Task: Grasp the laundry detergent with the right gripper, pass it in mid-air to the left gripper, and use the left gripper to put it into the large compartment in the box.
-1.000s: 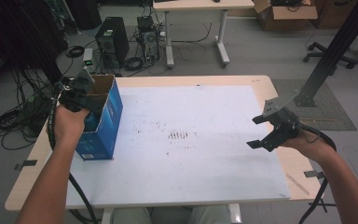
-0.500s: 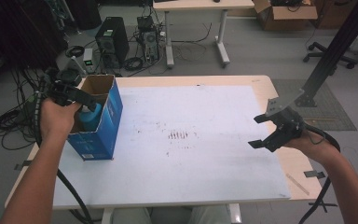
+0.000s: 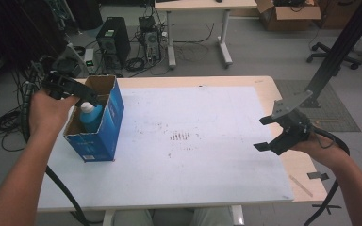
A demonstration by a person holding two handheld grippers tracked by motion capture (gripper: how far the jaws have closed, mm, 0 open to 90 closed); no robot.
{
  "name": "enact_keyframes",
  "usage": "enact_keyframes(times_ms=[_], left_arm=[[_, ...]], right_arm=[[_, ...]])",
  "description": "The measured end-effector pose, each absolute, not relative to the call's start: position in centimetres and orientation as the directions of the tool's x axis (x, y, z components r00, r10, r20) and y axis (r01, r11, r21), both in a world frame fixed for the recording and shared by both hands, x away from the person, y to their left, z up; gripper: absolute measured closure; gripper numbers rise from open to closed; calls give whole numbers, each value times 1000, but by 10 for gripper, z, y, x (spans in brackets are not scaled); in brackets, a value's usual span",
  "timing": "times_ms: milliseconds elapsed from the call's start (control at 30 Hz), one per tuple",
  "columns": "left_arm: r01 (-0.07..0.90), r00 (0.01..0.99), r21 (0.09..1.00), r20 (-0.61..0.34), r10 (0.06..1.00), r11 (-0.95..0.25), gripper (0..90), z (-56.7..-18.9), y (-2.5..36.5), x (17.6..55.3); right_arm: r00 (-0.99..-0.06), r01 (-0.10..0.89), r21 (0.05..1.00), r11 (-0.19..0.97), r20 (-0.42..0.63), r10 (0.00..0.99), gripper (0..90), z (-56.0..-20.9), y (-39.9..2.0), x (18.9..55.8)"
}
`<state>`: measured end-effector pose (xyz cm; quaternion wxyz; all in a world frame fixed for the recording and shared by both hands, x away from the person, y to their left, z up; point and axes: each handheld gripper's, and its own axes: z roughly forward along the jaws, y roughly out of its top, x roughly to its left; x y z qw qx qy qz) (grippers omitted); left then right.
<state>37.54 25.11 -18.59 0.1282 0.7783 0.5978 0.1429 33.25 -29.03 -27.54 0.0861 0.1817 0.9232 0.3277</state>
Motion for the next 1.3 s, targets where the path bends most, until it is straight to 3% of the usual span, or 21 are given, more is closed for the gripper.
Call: enact_keyframes(times_ms=[333,1300], left_arm=[[868,328,385,27,944,-313,106,-169,229,370],[725,604,384,44,796,-572,69,-154,149,379]], right_arm=[[-919,281,631,723,-40,392,86,-273,-290,329],[-910,317,608,728,-19,413,84,-267,-295,330]])
